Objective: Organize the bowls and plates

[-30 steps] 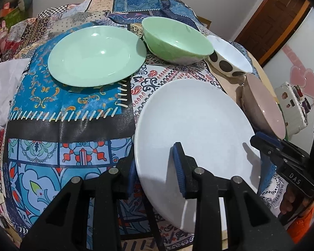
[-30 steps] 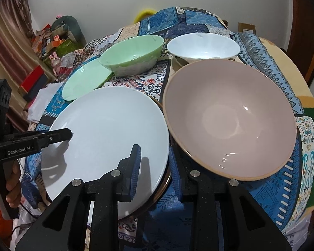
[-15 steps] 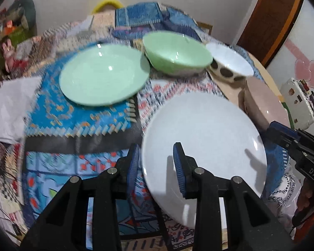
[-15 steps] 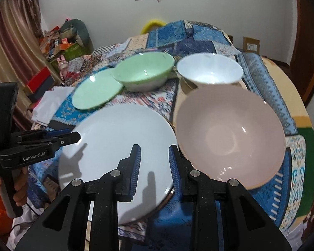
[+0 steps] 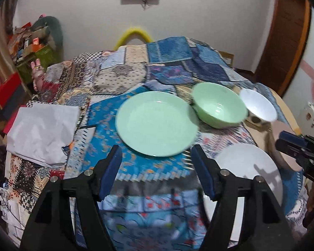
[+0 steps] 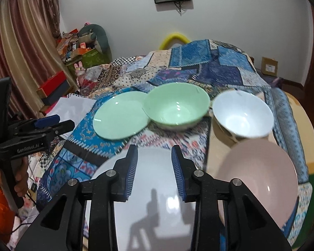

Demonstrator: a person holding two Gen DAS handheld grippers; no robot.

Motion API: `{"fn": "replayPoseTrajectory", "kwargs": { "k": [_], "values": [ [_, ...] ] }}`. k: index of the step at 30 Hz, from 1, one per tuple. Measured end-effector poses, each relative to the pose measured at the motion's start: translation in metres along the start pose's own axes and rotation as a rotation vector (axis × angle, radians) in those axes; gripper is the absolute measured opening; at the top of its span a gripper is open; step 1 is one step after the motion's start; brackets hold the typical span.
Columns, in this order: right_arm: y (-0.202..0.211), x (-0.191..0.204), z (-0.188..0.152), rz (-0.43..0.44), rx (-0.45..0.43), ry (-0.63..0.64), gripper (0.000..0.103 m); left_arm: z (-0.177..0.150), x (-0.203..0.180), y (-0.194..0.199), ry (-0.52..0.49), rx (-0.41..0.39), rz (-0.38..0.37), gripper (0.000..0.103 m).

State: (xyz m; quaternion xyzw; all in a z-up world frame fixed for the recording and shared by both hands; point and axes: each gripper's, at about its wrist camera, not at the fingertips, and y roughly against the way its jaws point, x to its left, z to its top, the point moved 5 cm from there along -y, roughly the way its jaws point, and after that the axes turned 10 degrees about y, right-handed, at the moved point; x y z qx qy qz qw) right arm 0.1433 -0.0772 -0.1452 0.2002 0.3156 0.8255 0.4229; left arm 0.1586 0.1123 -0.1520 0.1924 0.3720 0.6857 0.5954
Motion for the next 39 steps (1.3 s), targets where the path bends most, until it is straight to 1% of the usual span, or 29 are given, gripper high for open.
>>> {"fn": "replayPoseTrajectory", "kwargs": {
  "k": [4,8,13,16,17,21,22,24,25,27,30,33,35,36,39],
  "values": [
    [-0.021,0.006,0.009,0.039,0.023,-0.003,0.033,0.012,0.023,-0.018,0.043,0.029,-0.001,0.07],
    [-0.043,0.012,0.013,0.069,0.062,-0.011,0.033,0.022,0.045,-0.047,0.068,0.073,0.0,0.07],
    [-0.073,0.023,0.02,0.066,0.116,0.029,0.033,0.024,0.06,-0.085,0.073,0.129,-0.012,0.07],
    [-0.092,0.025,0.022,0.068,0.148,0.039,0.033,0.026,0.065,-0.104,0.081,0.148,-0.04,0.069],
    [-0.099,0.023,0.022,0.068,0.162,0.033,0.033,0.027,0.065,-0.109,0.08,0.15,-0.048,0.067],
    [-0.121,0.022,0.024,0.06,0.202,0.025,0.033,0.029,0.065,-0.127,0.062,0.173,-0.088,0.047],
    [-0.123,0.022,0.024,0.062,0.207,0.025,0.033,0.03,0.066,-0.131,0.063,0.181,-0.096,0.045],
    [-0.128,0.024,0.024,0.063,0.218,0.027,0.033,0.03,0.068,-0.14,0.07,0.201,-0.111,0.037],
    [-0.132,0.026,0.023,0.062,0.226,0.029,0.033,0.03,0.069,-0.143,0.073,0.209,-0.115,0.036],
    [-0.137,0.028,0.022,0.059,0.242,0.032,0.033,0.03,0.071,-0.15,0.084,0.224,-0.128,0.031],
    [-0.147,0.026,0.02,0.041,0.267,0.03,0.033,0.03,0.073,-0.155,0.093,0.226,-0.152,0.031],
    [-0.155,0.022,0.021,0.032,0.274,0.01,0.033,0.031,0.074,-0.158,0.105,0.225,-0.171,0.031],
    [-0.158,0.02,0.021,0.045,0.273,-0.013,0.033,0.032,0.074,-0.16,0.104,0.223,-0.174,0.03],
    [-0.159,0.021,0.022,0.051,0.271,-0.02,0.029,0.032,0.073,-0.159,0.101,0.221,-0.173,0.03],
    [-0.16,0.022,0.022,0.044,0.268,-0.025,0.029,0.032,0.073,-0.157,0.102,0.217,-0.174,0.03]
  ]
}}
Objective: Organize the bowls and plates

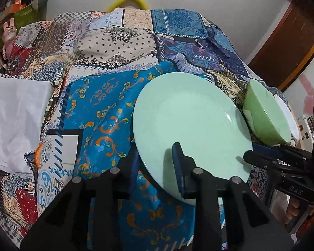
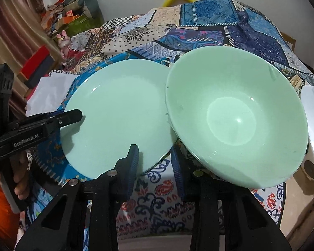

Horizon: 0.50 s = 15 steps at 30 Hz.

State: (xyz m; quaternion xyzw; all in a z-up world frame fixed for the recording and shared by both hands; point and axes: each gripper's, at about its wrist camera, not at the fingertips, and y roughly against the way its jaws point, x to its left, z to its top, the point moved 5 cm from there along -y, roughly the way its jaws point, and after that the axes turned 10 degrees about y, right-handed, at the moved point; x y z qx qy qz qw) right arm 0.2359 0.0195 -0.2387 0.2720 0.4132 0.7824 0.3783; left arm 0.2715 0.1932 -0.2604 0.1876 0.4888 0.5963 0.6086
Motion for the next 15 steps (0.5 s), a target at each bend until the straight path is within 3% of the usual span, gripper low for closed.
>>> {"fn": "replayPoseTrajectory", "kwargs": {
  "k": [3,9,15],
  "values": [
    [0.002,0.001,-0.001,0.008,0.002,0.01,0.029,-0.003,0.002,0.005,0.02,0.007,-0.012,0.03],
    [0.009,0.015,-0.005,0.047,0.012,0.063,0.029,-0.026,0.007,0.027,0.002,0.002,0.043,0.03],
    [0.015,0.04,-0.019,0.137,0.048,0.116,0.028,-0.058,0.025,0.058,0.009,0.015,0.086,0.03]
  ]
}}
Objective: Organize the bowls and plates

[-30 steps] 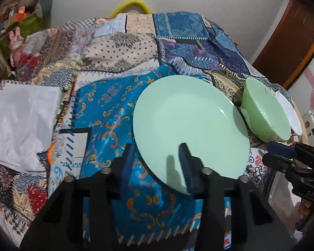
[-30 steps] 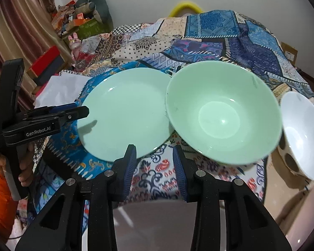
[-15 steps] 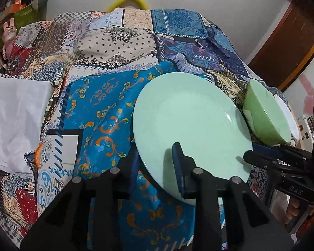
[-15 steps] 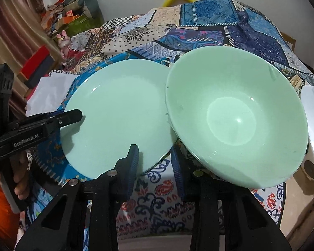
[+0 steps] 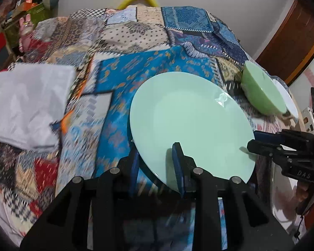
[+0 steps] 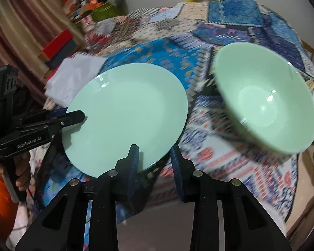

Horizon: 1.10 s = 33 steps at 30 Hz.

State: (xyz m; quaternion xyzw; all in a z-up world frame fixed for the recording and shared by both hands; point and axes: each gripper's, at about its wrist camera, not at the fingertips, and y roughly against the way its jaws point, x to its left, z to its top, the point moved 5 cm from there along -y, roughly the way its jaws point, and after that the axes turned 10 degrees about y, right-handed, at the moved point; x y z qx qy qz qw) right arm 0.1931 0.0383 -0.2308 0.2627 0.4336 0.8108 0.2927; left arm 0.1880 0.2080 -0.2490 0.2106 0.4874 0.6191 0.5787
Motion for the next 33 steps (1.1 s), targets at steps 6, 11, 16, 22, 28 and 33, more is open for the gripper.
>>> {"fn": "replayPoseTrajectory", "kwargs": {
  "k": [6,11,16,22,28,33],
  "values": [
    [0.001,0.01,-0.003,0.021,0.009,0.025,0.028,-0.02,0.009,0.01,0.001,0.022,0.008,0.029],
    [-0.004,-0.007,0.011,-0.015,-0.013,-0.026,0.028,-0.02,0.01,0.005,0.016,0.028,-0.008,0.029],
    [-0.021,-0.017,0.015,-0.007,0.011,-0.053,0.028,-0.017,0.009,-0.001,0.023,0.015,-0.028,0.029],
    [-0.033,-0.015,0.02,0.031,-0.006,-0.061,0.028,-0.014,0.009,-0.003,0.006,0.004,-0.043,0.029],
    [-0.03,-0.01,0.02,-0.01,-0.006,-0.025,0.024,-0.014,0.006,-0.001,-0.006,-0.007,-0.022,0.029],
    [-0.021,-0.009,0.015,-0.035,-0.012,-0.013,0.024,-0.019,-0.001,0.007,-0.028,-0.017,-0.008,0.03]
  ]
}}
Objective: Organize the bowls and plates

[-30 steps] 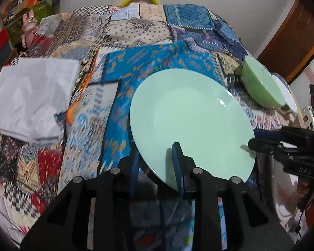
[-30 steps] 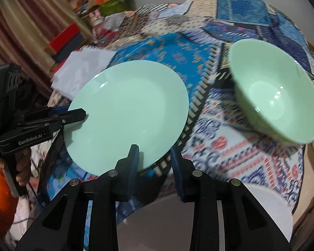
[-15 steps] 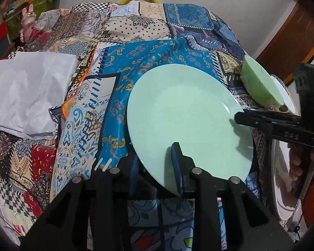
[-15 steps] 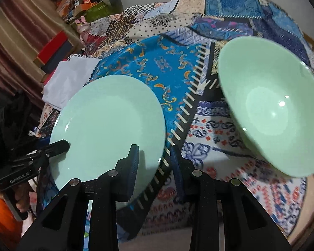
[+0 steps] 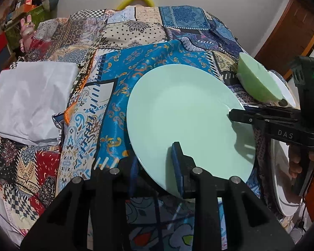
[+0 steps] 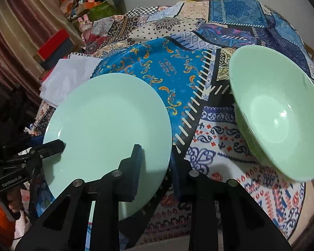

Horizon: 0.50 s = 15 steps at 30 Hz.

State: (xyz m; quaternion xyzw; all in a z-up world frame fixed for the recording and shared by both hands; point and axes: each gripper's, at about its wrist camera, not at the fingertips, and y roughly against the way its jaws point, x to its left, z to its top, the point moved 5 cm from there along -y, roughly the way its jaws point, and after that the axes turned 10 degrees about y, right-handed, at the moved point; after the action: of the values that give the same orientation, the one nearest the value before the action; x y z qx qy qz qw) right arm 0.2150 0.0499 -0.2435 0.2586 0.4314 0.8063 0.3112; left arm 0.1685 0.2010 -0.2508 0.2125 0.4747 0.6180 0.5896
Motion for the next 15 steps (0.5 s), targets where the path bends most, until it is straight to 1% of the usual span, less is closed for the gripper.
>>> {"fn": "replayPoseTrajectory", "kwargs": {
  "k": [3,15],
  "values": [
    [0.009,-0.001,-0.002,0.007,-0.016,-0.015,0.024,-0.002,-0.004,0.007,0.003,-0.002,-0.009,0.03],
    [0.069,0.004,-0.005,0.003,-0.129,-0.033,0.024,0.0,-0.036,0.059,-0.022,-0.084,-0.034,0.03]
  ]
}}
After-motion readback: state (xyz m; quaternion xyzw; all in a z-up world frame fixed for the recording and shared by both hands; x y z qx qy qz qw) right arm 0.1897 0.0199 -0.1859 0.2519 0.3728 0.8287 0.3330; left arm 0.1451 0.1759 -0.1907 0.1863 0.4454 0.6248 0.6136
